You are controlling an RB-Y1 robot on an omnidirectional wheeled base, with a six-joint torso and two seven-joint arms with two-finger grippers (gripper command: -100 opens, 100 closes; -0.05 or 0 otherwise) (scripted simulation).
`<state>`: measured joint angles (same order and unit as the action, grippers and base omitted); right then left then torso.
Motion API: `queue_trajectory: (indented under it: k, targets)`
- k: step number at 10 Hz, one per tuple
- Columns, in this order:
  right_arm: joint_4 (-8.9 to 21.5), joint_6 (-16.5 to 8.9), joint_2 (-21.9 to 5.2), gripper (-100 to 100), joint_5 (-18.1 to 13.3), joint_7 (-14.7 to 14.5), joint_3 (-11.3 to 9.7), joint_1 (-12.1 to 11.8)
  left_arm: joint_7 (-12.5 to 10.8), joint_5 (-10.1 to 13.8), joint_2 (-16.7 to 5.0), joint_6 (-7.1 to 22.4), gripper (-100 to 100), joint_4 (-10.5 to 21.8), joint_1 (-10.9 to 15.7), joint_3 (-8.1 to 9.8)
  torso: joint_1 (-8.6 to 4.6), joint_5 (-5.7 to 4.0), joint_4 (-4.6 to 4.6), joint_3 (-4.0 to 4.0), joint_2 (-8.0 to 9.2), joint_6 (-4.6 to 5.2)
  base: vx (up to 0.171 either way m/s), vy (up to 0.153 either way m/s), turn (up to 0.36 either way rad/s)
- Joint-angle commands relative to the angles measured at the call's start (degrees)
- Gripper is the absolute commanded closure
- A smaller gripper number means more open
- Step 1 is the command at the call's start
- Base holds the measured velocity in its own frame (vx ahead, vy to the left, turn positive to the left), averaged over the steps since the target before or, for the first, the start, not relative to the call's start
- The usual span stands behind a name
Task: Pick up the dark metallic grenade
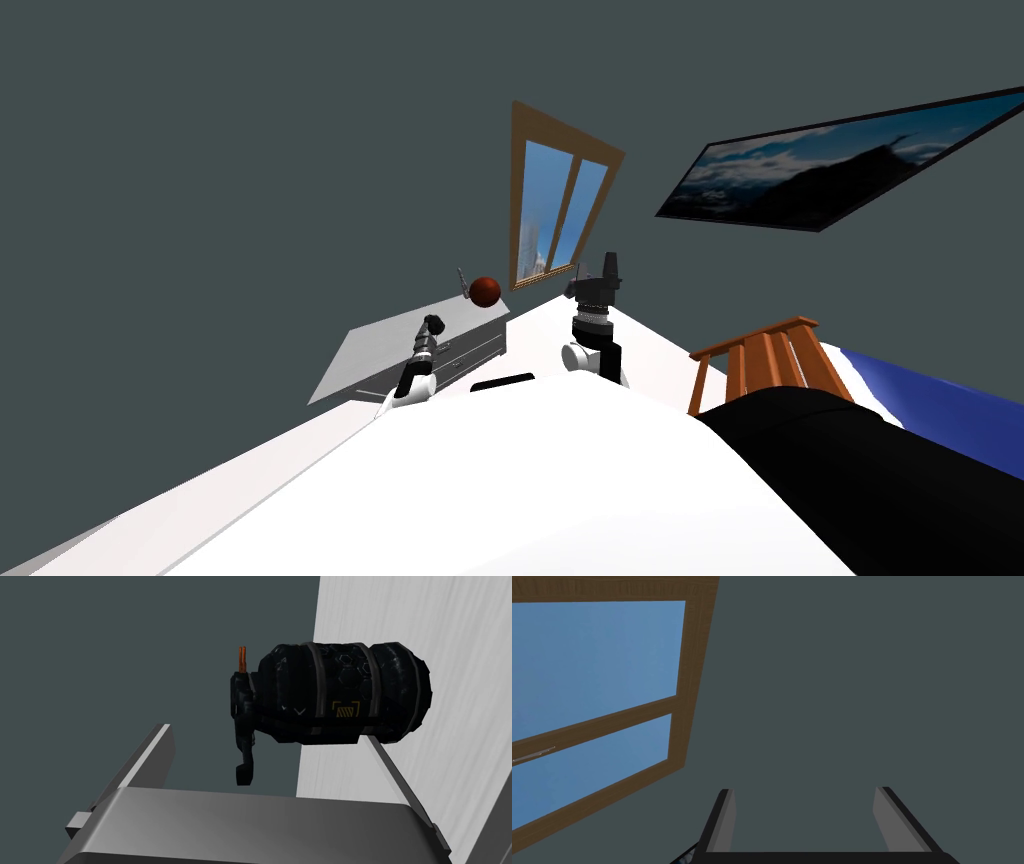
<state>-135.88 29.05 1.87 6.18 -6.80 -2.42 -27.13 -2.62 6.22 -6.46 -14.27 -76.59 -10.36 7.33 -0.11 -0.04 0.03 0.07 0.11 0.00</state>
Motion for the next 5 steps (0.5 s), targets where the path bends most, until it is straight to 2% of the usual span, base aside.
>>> queue_trajectory:
  k: [1, 2, 3, 4, 5]
  targets:
    - [0.0, 0.0, 0.0, 0, 0.0, 0.0, 0.0, 0.0, -0.47, 1.2, -2.03, -0.9, -100, 2.86, 2.86, 0.34, 0.0, 0.0, 0.0, 0.0, 0.0, 0.0, -0.031, -0.04, -0.03]
    - [0.0, 0.0, 0.0, 0, 0.0, 0.0, 0.0, 0.0, -0.47, 1.2, -2.03, -0.9, -100, 4.05, 3.02, 0.34, -0.05, -0.01, 0.0, 0.0, 0.01, 0.01, -0.039, -0.038, -0.012]
    - [0.0, 0.0, 0.0, 0, 0.0, 0.0, 0.0, 0.0, -0.94, 2.36, -3.99, -1.29, -100, 5.77, 5.31, 0.68, -0.05, -0.01, 0.0, 0.02, 0.03, 0.0, -0.063, -0.057, -0.023]
    - [0.0, 0.0, 0.0, 0, 0.0, 0.0, 0.0, 0.01, -0.94, 2.36, -3.99, -1.29, -100, 7.7, 5.73, 0.68, -0.1, -0.02, 0.02, 0.05, 0.1, 0.01, -0.05, -0.046, -0.011]
    - [0.0, 0.0, 0.0, 0, 0.0, 0.0, 0.0, 0.0, -1.41, 3.52, -5.95, -1.68, -100, 9.3, 7.8, 1.02, -0.08, -0.02, 0.02, 0.05, 0.09, 0.0, -0.05, -0.046, -0.026]
